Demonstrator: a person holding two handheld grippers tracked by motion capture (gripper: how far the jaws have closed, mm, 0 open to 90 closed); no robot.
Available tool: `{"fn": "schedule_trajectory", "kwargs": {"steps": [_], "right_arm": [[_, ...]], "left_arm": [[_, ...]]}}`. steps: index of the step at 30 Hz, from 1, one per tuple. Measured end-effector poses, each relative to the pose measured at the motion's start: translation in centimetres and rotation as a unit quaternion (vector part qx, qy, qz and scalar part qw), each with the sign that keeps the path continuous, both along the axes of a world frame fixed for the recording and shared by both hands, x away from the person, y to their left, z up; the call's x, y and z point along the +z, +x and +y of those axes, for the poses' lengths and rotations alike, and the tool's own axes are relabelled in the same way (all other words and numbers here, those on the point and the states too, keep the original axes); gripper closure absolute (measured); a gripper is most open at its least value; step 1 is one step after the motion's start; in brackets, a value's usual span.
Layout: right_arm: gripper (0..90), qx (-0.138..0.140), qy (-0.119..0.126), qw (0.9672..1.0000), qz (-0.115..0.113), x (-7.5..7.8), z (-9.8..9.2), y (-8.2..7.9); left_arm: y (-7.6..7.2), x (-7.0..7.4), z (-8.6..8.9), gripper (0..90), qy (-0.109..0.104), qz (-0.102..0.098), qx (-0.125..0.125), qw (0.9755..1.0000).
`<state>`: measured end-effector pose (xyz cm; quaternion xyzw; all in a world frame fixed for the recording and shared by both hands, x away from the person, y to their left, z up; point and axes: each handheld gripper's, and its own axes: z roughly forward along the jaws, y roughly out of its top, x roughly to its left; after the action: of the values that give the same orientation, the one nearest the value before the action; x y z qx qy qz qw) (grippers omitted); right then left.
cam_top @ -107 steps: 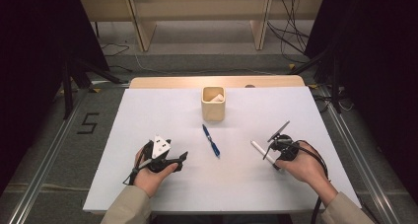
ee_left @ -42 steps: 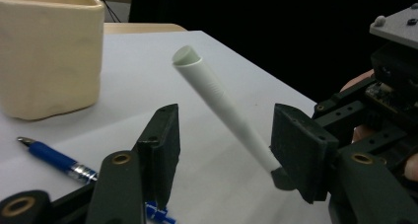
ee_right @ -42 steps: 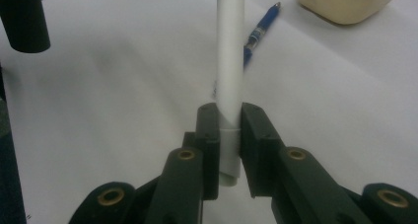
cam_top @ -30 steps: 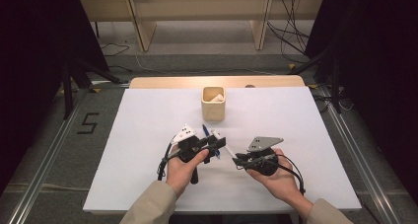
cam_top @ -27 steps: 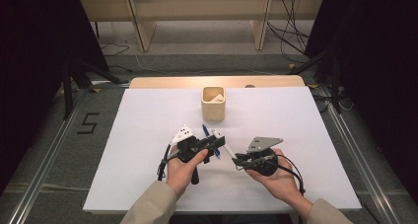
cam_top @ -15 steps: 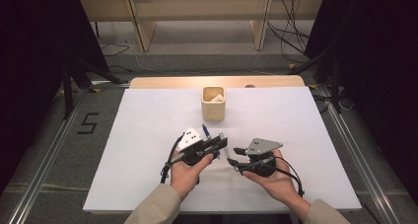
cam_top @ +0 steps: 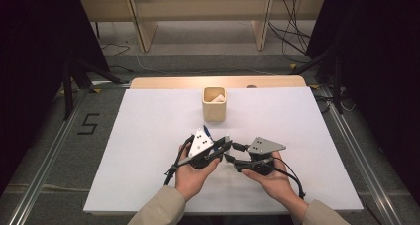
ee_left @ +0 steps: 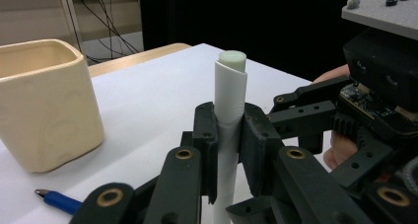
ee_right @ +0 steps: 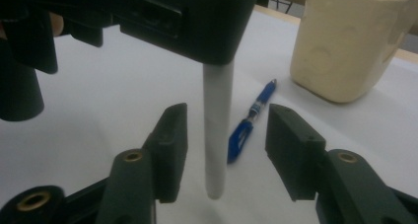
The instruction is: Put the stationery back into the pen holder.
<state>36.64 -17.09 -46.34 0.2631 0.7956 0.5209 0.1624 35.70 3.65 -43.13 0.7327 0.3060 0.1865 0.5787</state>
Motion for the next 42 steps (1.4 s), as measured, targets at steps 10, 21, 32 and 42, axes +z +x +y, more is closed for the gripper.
{"fn": "schedule_trajectory", "kwargs": {"steps": [10, 21, 32, 42], "right_arm": [[78.9, 0.005, 0.025, 0.9996, -0.006, 0.1, 0.3, -0.1], [79.2, -0.022, 0.041, 0.9989, -0.003, 1.2, -0.6, 0.9], [79.2, -0.065, 0.064, 0.9956, -0.021, 3.6, -0.9, 3.8], [79.2, -0.091, 0.069, 0.9921, -0.053, 6.7, 0.8, 7.9]], "left_arm": [[0.0, 0.0, 0.1, 78.2, -0.012, 0.003, -0.001, 0.9999], [-0.3, 0.0, 2.7, 50.9, 0.041, -0.039, 0.021, 0.9982], [-1.4, -2.6, 8.0, 30.9, 0.078, 0.001, 0.081, 0.9937], [-1.7, -3.3, 8.6, 30.2, 0.083, 0.011, 0.081, 0.9931]]}}
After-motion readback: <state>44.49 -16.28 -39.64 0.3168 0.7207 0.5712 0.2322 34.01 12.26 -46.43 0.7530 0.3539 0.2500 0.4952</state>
